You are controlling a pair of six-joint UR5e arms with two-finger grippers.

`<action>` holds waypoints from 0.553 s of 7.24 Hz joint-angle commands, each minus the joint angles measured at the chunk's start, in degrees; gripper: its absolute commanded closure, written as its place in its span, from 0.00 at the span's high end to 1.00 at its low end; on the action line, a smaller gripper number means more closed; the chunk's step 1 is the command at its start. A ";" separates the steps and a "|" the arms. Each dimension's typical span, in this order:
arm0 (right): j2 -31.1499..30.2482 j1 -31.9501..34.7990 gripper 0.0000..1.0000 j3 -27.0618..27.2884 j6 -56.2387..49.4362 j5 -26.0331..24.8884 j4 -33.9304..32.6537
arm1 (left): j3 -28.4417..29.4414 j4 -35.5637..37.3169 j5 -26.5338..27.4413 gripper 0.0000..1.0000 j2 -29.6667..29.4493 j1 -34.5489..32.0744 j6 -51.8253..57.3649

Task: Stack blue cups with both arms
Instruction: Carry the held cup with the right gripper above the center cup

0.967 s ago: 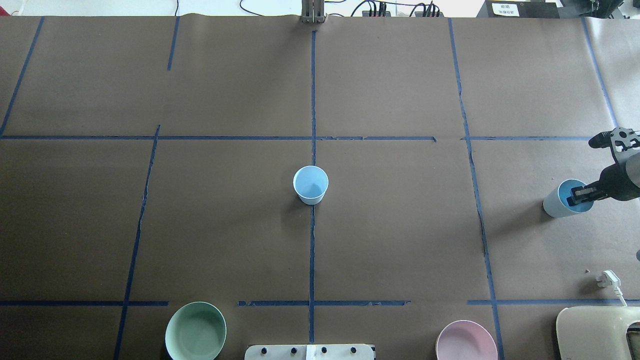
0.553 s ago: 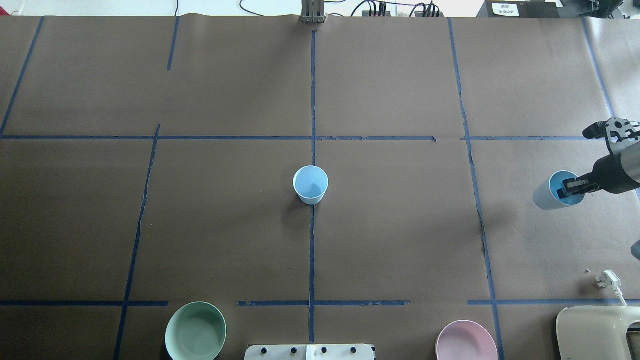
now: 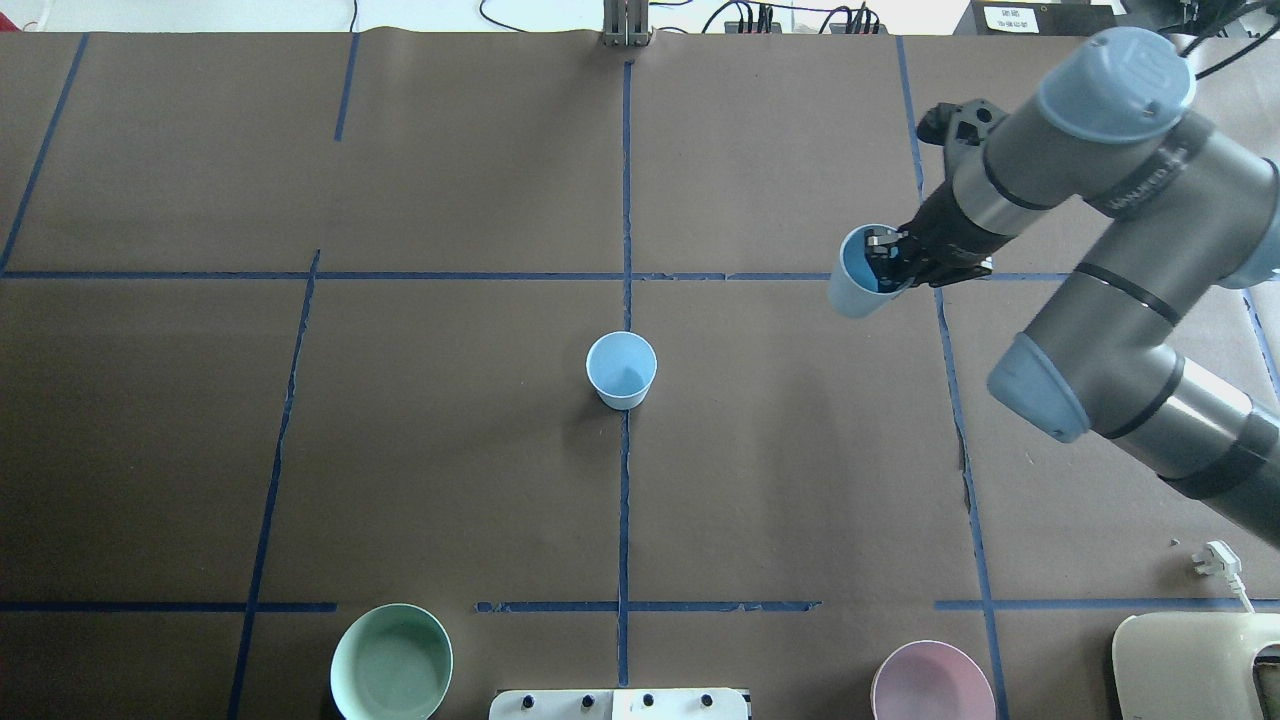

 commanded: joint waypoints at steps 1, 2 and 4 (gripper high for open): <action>10.69 -8.43 0.00 -0.21 11.73 -9.03 -7.84 | -0.03 0.09 -0.02 1.00 -0.01 0.00 -0.04; 13.59 -12.47 0.00 -1.43 16.39 -12.48 -7.85 | 0.06 0.09 -0.02 1.00 -0.01 0.00 -0.04; 17.99 -16.28 0.00 -5.20 20.82 -15.40 -7.85 | 0.06 0.09 -0.29 1.00 -0.01 0.09 -0.04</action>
